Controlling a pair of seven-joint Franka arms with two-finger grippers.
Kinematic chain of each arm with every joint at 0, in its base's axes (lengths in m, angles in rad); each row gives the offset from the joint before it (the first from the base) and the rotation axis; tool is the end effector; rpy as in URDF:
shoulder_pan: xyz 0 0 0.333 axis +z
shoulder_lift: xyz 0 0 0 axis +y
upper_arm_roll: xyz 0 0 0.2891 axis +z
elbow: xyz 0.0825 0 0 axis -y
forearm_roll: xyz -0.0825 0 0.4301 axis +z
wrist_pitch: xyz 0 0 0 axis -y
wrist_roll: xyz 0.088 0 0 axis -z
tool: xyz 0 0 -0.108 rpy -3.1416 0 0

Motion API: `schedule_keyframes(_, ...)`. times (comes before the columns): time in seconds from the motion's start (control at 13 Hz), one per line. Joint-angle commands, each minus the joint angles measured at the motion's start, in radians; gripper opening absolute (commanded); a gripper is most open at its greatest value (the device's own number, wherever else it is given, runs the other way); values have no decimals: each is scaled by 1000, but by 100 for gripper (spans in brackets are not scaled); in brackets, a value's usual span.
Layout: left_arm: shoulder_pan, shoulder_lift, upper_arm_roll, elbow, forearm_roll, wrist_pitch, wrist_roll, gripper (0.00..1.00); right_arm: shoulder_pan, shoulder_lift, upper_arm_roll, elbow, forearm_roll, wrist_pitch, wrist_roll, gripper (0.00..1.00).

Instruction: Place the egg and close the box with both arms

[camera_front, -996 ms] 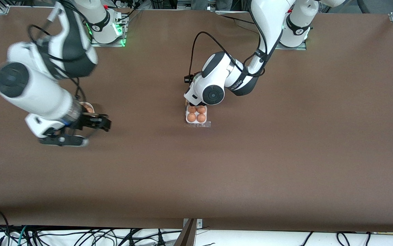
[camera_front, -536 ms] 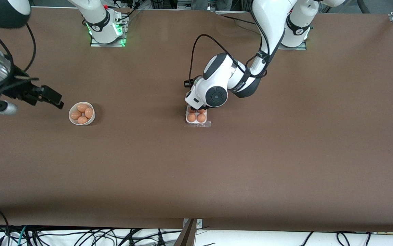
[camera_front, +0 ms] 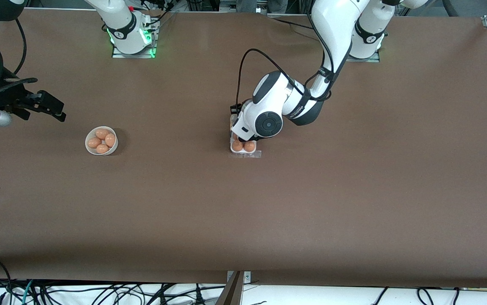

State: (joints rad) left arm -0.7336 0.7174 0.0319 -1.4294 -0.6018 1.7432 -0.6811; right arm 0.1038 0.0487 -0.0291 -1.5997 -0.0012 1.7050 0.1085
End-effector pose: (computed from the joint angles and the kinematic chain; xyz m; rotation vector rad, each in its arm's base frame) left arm 0.5030 -0.4967 0.2102 2.8075 0.2895 -0.9452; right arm 0.6239 0.0469 0.5638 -3.1373 0.0527 -0.0889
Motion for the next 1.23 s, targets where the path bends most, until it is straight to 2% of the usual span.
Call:
schedule_keyframes(0.0, -1, 16, 17, 40, 28, 22, -18, 0, -15, 19, 23, -11, -19, 41, -26, 100)
schedule_keyframes(0.31, -1, 11, 72, 43, 34, 84, -15, 0, -10, 20, 23, -9, -19, 50, -26, 100)
schedule_keyframes(0.54, 6, 7, 98, 95, 111, 76, -18, 0, -3, 20, 26, -9, -17, 50, -20, 100)
schedule_keyframes(0.61, 13, 1, 109, 96, 149, 75, -18, 4, -3, 20, 26, -9, -17, 48, -20, 100)
schedule_keyframes(0.69, 16, -7, 124, 99, 189, 70, -15, 10, -3, 20, 26, -9, -17, 48, -21, 100)
schedule_keyframes(0.84, 19, -16, 172, 118, 298, 50, -9, 33, -3, 20, 26, -9, -16, 47, -21, 100)
schedule_keyframes(1.15, 112, -26, 180, 136, 430, 49, 11, 70, -4, 20, 25, -9, -16, 45, -27, 100)
